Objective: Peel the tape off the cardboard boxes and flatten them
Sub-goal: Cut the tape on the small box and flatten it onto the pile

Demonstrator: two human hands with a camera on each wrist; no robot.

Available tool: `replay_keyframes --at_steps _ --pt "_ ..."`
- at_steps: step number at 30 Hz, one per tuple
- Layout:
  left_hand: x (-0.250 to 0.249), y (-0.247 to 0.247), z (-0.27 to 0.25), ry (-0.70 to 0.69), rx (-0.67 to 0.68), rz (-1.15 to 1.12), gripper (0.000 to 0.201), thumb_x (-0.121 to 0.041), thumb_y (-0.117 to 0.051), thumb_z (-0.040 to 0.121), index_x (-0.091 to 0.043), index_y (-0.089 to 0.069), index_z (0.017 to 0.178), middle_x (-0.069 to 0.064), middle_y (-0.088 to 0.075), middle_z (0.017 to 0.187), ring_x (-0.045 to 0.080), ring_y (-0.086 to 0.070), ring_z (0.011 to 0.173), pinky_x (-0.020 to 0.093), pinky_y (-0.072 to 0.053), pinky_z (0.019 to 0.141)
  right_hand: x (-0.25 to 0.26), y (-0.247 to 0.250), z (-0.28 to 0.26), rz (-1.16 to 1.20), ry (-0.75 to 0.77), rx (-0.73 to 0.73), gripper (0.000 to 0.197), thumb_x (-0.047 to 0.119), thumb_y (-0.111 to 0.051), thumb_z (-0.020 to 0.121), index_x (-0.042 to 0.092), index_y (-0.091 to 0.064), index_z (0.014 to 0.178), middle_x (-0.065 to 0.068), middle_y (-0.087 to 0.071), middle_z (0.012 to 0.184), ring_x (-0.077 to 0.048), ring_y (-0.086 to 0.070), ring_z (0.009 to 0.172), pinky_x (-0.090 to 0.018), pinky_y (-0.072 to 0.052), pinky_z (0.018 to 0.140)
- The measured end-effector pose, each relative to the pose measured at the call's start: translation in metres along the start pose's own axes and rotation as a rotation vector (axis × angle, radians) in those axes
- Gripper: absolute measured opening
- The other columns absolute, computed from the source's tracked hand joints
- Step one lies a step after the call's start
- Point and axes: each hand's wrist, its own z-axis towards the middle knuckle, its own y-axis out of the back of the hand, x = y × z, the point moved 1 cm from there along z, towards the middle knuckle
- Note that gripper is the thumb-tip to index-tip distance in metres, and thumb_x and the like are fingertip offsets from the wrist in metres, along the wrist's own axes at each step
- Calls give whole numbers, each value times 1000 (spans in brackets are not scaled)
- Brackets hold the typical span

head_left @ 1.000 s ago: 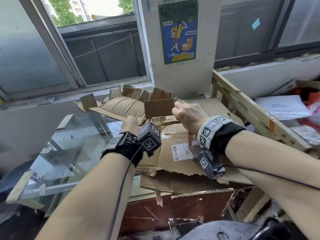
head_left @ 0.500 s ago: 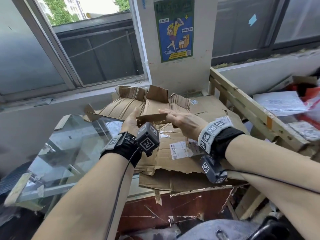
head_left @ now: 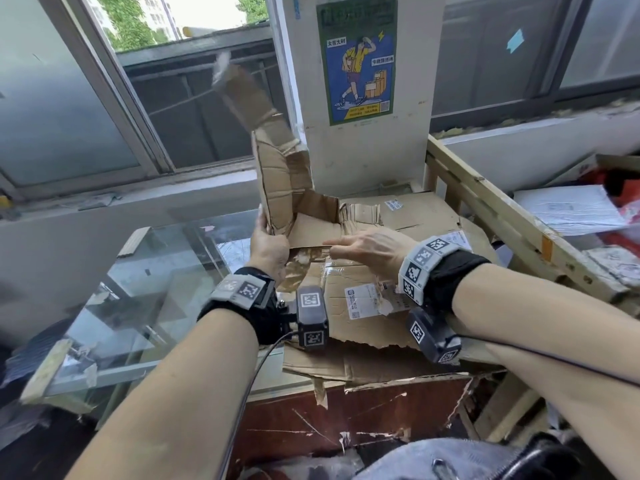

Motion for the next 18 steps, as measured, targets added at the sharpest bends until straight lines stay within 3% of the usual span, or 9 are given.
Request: replay_keyframes --at_steps 2,4,7,10,13,14,16,18 --pt "-4 1 -3 -52 73 7 88 26 -34 84 -39 -37 144 8 -65 120 35 -68 99 56 -55 82 -1 7 2 -15 -33 8 47 -6 -44 91 18 -41 132 -5 -42 145 -27 -64 96 -34 -56 71" --pt "-6 2 -6 -83 118 24 82 26 -37 86 -32 -42 144 10 -65 120 35 -68 99 54 -56 81 -1 10 3 -23 -42 14 52 -3 -44 91 20 -37 137 -7 -40 146 -27 -63 99 -32 -55 74" --pt "-11 1 -13 -111 165 66 70 25 -35 87 -20 -51 139 13 -66 118 31 -68 99 43 -60 77 0 14 2 -30 -48 19 55 -2 -46 92 22 -35 141 -7 -42 144 -25 -62 96 -25 -49 69" --pt "-15 3 -19 -129 221 161 68 25 -27 85 -14 -59 131 13 -68 114 25 -69 92 30 -59 68 -3 13 3 -35 -80 32 55 -2 -45 93 24 -36 141 -8 -53 129 -25 -61 96 -24 -46 67" --pt "-21 3 -28 -181 247 353 57 20 -33 87 -11 -63 124 9 -68 108 19 -64 89 25 -51 77 -8 17 1 -51 -130 25 57 -4 -41 93 26 -36 141 -8 -55 120 -24 -60 87 -26 -42 63" --pt "-22 2 -31 -195 255 420 47 15 -38 90 -9 -64 121 8 -67 101 16 -62 85 22 -48 77 -10 20 0 -68 -144 12 56 -4 -38 93 26 -36 140 -7 -56 117 -23 -59 82 -27 -41 62" --pt "-25 0 -40 -192 302 508 20 -8 -52 97 -5 -65 111 6 -66 86 9 -64 67 14 -48 64 -16 26 0 -85 -162 -11 50 -1 -36 94 24 -40 137 -4 -58 113 -24 -60 86 -32 -45 65" --pt "-25 -3 -47 -183 356 619 30 -37 -59 93 -9 -67 101 0 -66 82 7 -64 68 12 -48 60 -24 33 1 -104 -175 -16 36 4 -44 95 21 -48 127 -1 -60 113 -25 -62 93 -36 -50 71"
